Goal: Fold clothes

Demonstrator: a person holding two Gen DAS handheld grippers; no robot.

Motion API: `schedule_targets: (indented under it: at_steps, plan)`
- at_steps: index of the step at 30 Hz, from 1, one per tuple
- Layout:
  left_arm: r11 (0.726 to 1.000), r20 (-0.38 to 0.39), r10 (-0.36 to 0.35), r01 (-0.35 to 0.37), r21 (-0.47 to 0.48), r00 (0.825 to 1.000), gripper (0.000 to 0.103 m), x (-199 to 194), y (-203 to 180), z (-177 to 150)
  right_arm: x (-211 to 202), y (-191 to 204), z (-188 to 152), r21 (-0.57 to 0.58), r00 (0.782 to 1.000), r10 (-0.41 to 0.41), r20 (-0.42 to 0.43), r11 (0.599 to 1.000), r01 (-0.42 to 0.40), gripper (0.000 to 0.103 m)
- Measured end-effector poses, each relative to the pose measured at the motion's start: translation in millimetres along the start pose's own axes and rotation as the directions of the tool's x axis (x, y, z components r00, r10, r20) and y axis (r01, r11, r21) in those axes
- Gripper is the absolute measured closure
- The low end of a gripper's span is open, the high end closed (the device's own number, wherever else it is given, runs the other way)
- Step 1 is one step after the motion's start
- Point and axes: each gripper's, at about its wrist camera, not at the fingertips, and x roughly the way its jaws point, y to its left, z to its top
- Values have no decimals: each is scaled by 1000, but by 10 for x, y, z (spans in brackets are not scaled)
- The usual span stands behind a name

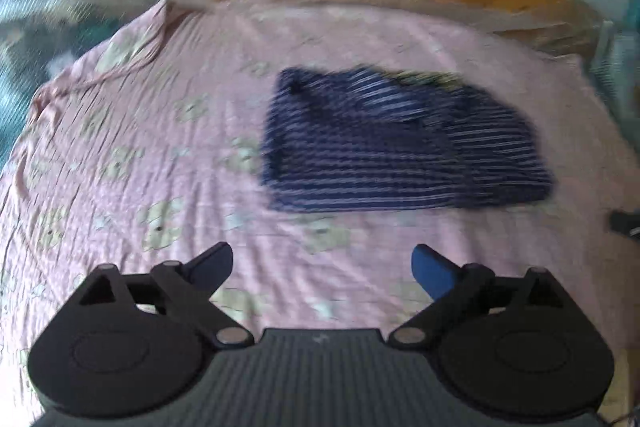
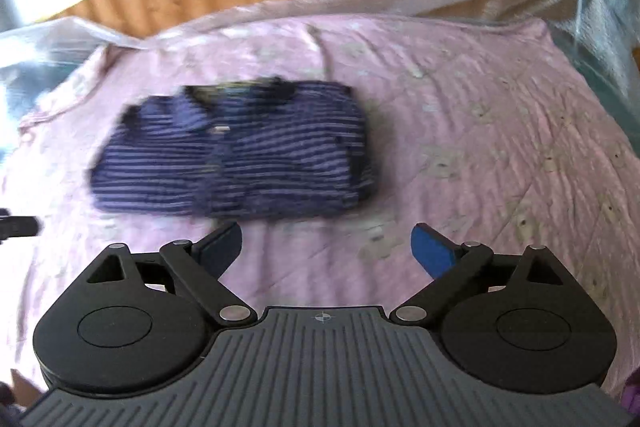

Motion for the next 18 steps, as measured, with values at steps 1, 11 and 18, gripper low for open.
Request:
schedule_targets:
  at_steps: [1, 11, 18]
  plan:
    - [1000, 18, -8, 8, 14, 1000, 3, -94, -74, -19, -85, 58, -14, -5, 1000, 1, 6, 1000, -1, 6]
    - [998, 125, -56, 54, 23, 991, 0, -712, -307, -155, -833, 498, -124, -42, 998, 13, 55, 999, -11, 4]
    - [999, 148, -53, 54, -7, 988, 0, -897, -434, -218, -937, 488, -112, -74, 998, 10, 54, 997, -6, 3]
